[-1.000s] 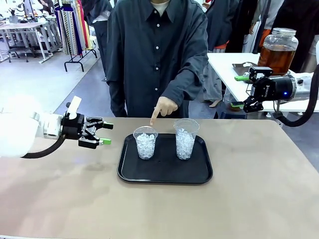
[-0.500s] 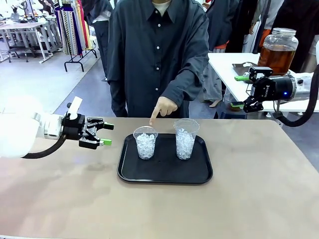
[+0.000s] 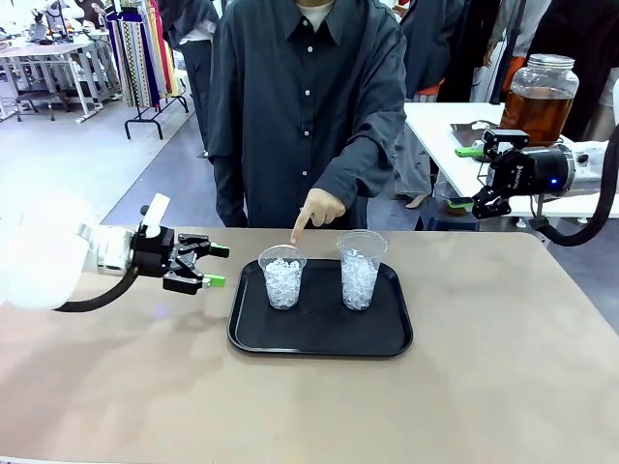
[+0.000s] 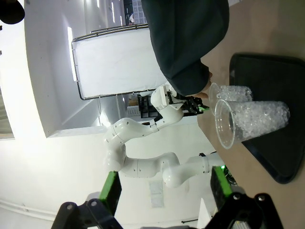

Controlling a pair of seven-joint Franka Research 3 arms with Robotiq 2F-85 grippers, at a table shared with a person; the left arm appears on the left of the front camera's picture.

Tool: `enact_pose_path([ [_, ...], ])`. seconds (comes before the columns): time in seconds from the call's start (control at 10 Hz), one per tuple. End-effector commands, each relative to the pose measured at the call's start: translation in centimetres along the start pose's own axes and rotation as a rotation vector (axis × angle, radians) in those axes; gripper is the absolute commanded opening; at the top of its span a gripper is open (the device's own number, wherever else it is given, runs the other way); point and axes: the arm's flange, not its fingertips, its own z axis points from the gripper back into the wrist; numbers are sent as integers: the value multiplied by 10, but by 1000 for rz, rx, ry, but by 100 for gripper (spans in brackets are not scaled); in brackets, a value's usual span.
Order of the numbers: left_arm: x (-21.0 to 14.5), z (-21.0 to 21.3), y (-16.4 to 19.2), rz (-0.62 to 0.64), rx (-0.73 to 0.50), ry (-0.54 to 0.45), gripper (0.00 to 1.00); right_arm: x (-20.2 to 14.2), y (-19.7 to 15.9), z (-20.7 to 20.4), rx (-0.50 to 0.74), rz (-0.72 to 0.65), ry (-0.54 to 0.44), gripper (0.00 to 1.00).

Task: Pour the drink into the iced cup.
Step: Pick up the iced cup indicated by the human and present it to them.

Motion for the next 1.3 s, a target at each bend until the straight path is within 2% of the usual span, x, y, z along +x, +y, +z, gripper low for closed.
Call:
enact_pose_path([
  [0.0, -6, -16, 9, -9, 35, -12, 100, 0, 2, 0, -1, 3, -3, 100],
  [0.5, -24, -44, 15, 9, 18, -13, 100, 0, 2, 0, -1, 3, -3, 100],
  [1.2, -29, -67, 14, 16, -27, -41, 100, 0, 2, 0, -1, 3, -3, 100],
])
